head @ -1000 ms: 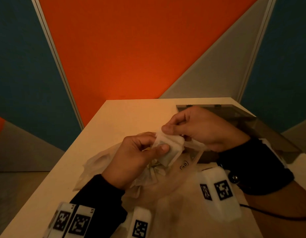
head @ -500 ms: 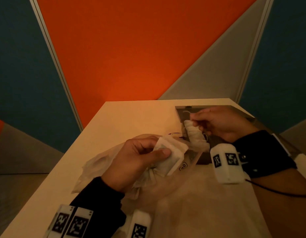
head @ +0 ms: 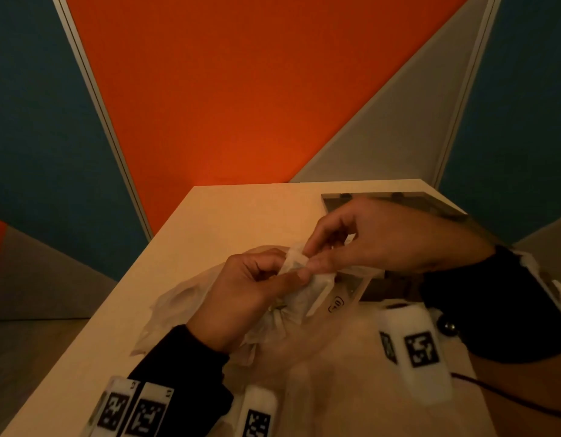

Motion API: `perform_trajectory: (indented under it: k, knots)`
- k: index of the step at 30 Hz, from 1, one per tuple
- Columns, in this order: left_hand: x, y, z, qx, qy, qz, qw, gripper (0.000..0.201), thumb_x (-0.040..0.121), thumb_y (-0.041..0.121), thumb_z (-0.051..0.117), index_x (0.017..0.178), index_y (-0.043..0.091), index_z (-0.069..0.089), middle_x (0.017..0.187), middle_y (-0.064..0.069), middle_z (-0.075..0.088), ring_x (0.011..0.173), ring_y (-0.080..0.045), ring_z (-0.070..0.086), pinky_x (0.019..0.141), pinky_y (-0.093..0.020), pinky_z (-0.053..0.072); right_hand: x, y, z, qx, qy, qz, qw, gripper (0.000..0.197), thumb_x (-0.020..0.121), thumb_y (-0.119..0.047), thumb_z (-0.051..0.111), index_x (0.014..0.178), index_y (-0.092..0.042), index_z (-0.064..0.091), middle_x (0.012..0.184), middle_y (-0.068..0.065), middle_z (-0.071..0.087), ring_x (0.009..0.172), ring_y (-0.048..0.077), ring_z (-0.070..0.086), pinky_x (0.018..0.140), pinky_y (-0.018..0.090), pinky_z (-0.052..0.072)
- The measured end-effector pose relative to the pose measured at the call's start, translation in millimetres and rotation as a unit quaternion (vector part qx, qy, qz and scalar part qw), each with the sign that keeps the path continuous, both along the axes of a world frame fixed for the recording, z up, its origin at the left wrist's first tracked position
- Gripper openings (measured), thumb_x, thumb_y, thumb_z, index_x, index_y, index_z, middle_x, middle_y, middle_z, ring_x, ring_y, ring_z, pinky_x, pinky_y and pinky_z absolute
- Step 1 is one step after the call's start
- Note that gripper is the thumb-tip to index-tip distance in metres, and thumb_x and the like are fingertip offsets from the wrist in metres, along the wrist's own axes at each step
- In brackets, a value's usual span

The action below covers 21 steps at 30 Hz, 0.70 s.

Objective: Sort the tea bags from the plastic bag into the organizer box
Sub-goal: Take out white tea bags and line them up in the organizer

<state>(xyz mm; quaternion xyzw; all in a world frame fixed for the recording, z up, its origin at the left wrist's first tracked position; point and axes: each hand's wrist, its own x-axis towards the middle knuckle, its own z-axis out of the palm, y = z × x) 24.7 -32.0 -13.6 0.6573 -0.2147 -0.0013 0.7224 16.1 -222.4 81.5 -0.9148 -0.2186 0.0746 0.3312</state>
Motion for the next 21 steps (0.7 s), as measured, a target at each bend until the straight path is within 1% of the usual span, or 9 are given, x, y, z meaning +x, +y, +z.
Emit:
perform_trajectory:
  k: [2, 5, 8, 10, 12, 15, 18, 19, 21]
  knots:
    - [0, 0, 1, 0.003, 0.004, 0.006, 1.000, 0.026, 0.081, 0.010, 0.071, 0.091, -0.014, 0.071, 0.104, -0.033, 0.064, 0.104, -0.051, 0.056, 0.092, -0.059, 0.046, 4, 6, -7, -0.006, -0.011, -0.016, 1.000, 0.017, 0.075, -0.041, 0.078, 0.088, -0.030, 0.077, 0.082, -0.018, 0.071, 0.079, -0.001, 0.062, 0.072, 0.024, 0.054]
    - [0, 0, 1, 0.011, 0.013, 0.008, 1.000, 0.029, 0.079, 0.013, 0.070, 0.092, -0.013, 0.072, 0.104, -0.035, 0.062, 0.104, -0.054, 0.054, 0.091, -0.061, 0.045, 8, 7, -12, 0.017, -0.006, -0.016, 1.000, 0.010, 0.078, -0.032, 0.078, 0.084, -0.025, 0.078, 0.083, -0.009, 0.074, 0.081, 0.007, 0.066, 0.079, 0.035, 0.058]
    - [1, 1, -1, 0.014, 0.019, 0.006, 1.000, 0.026, 0.079, 0.011, 0.071, 0.090, -0.013, 0.071, 0.102, -0.033, 0.064, 0.096, -0.048, 0.060, 0.083, -0.049, 0.051, 10, 5, -12, 0.014, 0.020, 0.000, 1.000, 0.009, 0.082, -0.030, 0.074, 0.085, -0.022, 0.077, 0.085, -0.005, 0.075, 0.083, 0.010, 0.068, 0.081, 0.040, 0.059]
    - [0, 1, 0, 0.014, 0.025, 0.003, 1.000, 0.025, 0.079, 0.009, 0.069, 0.089, -0.013, 0.071, 0.096, -0.029, 0.067, 0.085, -0.037, 0.063, 0.077, -0.041, 0.050, 11, 3, -13, 0.009, 0.049, 0.015, 0.999, 0.012, 0.085, -0.032, 0.072, 0.087, -0.022, 0.076, 0.088, -0.002, 0.074, 0.086, 0.015, 0.069, 0.082, 0.043, 0.059]
    - [0, -1, 0, 0.005, 0.035, 0.003, 0.999, 0.026, 0.078, 0.009, 0.068, 0.088, -0.014, 0.070, 0.092, -0.026, 0.068, 0.080, -0.031, 0.063, 0.074, -0.039, 0.050, 13, 1, -13, 0.002, 0.075, 0.032, 0.997, 0.012, 0.087, -0.033, 0.069, 0.087, -0.022, 0.074, 0.090, 0.000, 0.074, 0.088, 0.018, 0.070, 0.084, 0.042, 0.059]
    - [1, -1, -1, -0.009, 0.045, 0.011, 0.999, 0.028, 0.077, 0.010, 0.069, 0.090, -0.014, 0.070, 0.099, -0.027, 0.068, 0.082, -0.032, 0.064, 0.075, -0.040, 0.051, 14, -5, -12, 0.005, 0.106, 0.042, 0.993, 0.012, 0.088, -0.031, 0.066, 0.089, -0.022, 0.074, 0.092, 0.000, 0.075, 0.090, 0.018, 0.071, 0.088, 0.039, 0.058]
    - [4, 1, -1, -0.021, 0.047, 0.013, 0.999, 0.029, 0.073, 0.010, 0.076, 0.091, -0.012, 0.071, 0.095, -0.022, 0.070, 0.080, -0.029, 0.064, 0.071, -0.036, 0.052, 13, -15, -8, 0.029, 0.106, 0.042, 0.993, 0.012, 0.085, -0.029, 0.067, 0.088, -0.019, 0.074, 0.095, 0.002, 0.075, 0.092, 0.019, 0.070, 0.083, 0.027, 0.057]
    - [5, 2, -1, -0.027, 0.048, 0.010, 0.998, 0.027, 0.073, 0.009, 0.076, 0.090, -0.011, 0.071, 0.091, -0.020, 0.070, 0.078, -0.028, 0.064, 0.069, -0.034, 0.051, 13, -19, -7, 0.041, 0.099, 0.039, 0.994, 0.010, 0.086, -0.028, 0.066, 0.087, -0.020, 0.074, 0.095, 0.002, 0.074, 0.093, 0.018, 0.069, 0.083, 0.026, 0.056]
    - [6, 4, -1, -0.046, 0.049, 0.001, 0.998, 0.023, 0.074, 0.011, 0.070, 0.085, -0.009, 0.072, 0.083, -0.017, 0.068, 0.074, -0.027, 0.063, 0.065, -0.032, 0.050, 14, -28, -4, 0.055, 0.088, 0.034, 0.994, 0.010, 0.088, -0.023, 0.065, 0.084, -0.022, 0.074, 0.092, 0.000, 0.073, 0.094, 0.017, 0.068, 0.089, 0.031, 0.052]
